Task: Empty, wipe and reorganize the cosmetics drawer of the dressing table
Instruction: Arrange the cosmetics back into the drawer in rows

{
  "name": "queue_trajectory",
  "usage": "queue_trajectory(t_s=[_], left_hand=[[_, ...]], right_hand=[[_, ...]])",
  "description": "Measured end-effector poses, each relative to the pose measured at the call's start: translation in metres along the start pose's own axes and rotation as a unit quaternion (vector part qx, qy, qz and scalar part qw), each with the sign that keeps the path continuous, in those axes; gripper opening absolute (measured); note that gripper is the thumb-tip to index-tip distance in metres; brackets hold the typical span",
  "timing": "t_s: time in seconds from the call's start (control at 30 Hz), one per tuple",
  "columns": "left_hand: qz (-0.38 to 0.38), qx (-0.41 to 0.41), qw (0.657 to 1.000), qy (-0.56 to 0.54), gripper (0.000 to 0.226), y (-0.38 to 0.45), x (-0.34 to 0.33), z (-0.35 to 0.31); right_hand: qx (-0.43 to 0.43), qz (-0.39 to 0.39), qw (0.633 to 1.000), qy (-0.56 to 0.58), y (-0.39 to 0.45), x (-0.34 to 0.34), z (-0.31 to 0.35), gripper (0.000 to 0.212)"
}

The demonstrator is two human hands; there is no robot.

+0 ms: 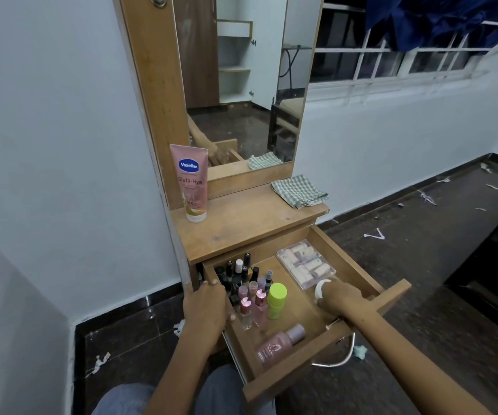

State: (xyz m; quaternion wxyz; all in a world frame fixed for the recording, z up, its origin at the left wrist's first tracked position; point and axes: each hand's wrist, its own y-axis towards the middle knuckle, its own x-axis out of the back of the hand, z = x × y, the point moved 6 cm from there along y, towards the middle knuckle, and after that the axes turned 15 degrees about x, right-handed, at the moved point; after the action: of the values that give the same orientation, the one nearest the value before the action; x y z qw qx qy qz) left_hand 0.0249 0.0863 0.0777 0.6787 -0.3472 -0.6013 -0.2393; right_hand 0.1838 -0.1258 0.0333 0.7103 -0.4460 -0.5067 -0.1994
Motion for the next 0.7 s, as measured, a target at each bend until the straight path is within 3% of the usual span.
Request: queue_trajectory(t_s=[0.1,0.2,0.3,0.4,0.53,0.7], left_hand=[[0.005,0.000,1.000,0.000,0.047,0.001,0.000,0.001],[0.008,0.004,1.000,0.001,0.047,0.001,0.000,0.001],[0.010,0.014,1.000,-0.009,0.050,0.001,0.003,0.003],[0.019,0.019,1.000,0.003,0.050,0.001,0.003,0.002],[0.029,0.014,0.999,0.016,0.050,0.004,0.001,-0.001],[0.035,0.029,0.999,-0.003,0.062,0.007,-0.001,0.001]], right_hand=[[0.022,-0.045,0.999,-0.014,-0.006,0.012,0.016,0.046],[0.103,-0.126,0.987,0.014,-0.013,0.039,0.058,0.041],[0.175,-0.234,0.946,0.139,-0.012,0.075,0.111,0.034],[0.177,-0.340,0.912,0.147,-0.004,0.113,0.145,0.036],[0.194,-0.348,0.905,0.148,0.017,0.123,0.160,0.035],[0.228,-0.385,0.855,0.261,0.024,0.125,0.177,0.048]])
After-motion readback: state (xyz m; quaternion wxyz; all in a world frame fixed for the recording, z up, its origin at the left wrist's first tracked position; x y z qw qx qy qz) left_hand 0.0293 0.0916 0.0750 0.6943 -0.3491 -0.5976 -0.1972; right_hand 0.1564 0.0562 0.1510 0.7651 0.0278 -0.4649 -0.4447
